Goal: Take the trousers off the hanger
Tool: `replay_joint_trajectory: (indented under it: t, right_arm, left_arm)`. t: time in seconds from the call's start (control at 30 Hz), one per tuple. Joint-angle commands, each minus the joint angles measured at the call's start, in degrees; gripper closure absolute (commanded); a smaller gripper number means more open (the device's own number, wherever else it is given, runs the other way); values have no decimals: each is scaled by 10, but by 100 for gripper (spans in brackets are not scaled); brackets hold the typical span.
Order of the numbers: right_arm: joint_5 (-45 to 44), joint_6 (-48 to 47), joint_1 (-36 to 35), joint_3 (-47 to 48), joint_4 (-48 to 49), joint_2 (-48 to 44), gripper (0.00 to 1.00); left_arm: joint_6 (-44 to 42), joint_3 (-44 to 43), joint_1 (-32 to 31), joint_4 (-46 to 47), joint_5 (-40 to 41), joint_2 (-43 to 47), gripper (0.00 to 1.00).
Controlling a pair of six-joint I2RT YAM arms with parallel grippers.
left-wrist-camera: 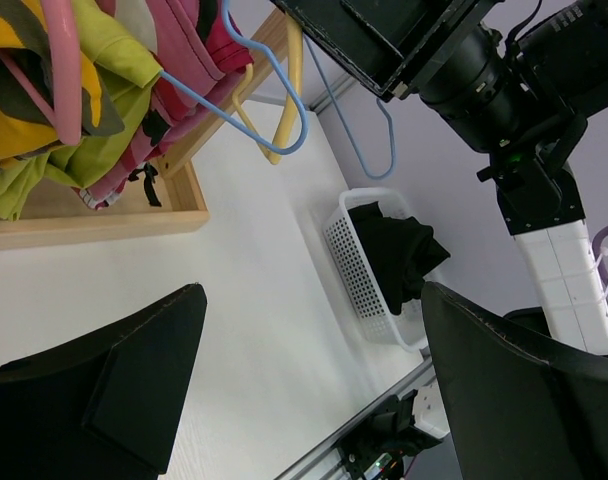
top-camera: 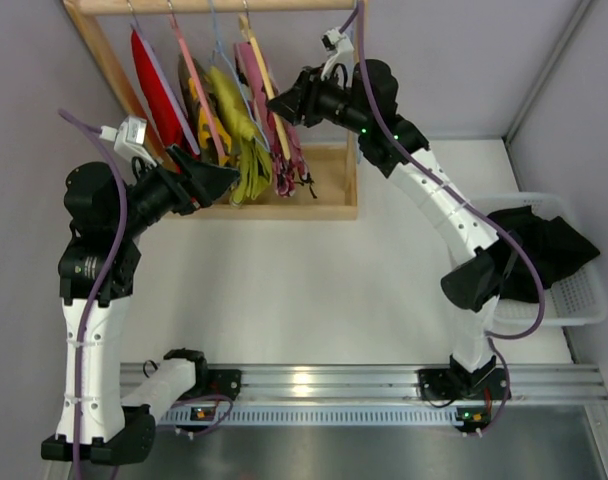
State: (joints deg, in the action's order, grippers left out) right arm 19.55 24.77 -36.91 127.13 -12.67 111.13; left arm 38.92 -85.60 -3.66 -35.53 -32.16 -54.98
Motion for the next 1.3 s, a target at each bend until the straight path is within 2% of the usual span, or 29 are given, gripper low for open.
replay_joint_trajectory:
  t: [0.0,0.37,0.47,0.5,0.57,0.63,0.7,0.87,1.0,1.27]
  right_arm:
    - [13,20,-7,34,45,18,57]
    - [17,62,-9,41,68,50,57]
    - [17,66,-10,44,72,56,60]
    - [16,69,-9,44,75,56,65]
    - [18,71,-9,48,78,57,70]
    - [22,73,-8,58,83,60,81]
    - [26,69,-8,79,89,61,100]
    - [29,78,-1,109,121,47,100]
    - [29,92,7,103,175,21,100]
    - [17,119,25,99,212,-3,100]
  left_arm:
    - [4,3,4,40,-9,5,5]
    - [5,11,4,40,-6,7,5]
    - [4,12,4,40,-6,7,5]
    - [3,13,4,40,-5,8,5]
    - [3,15,4,40,-4,8,5]
    - [3,16,4,40,-4,8,5]
    - [2,16,4,40,-4,8,5]
    - [-2,15,4,40,7,11,5]
    - [5,20,4,40,6,10,5]
    - [11,22,4,41,6,6,5]
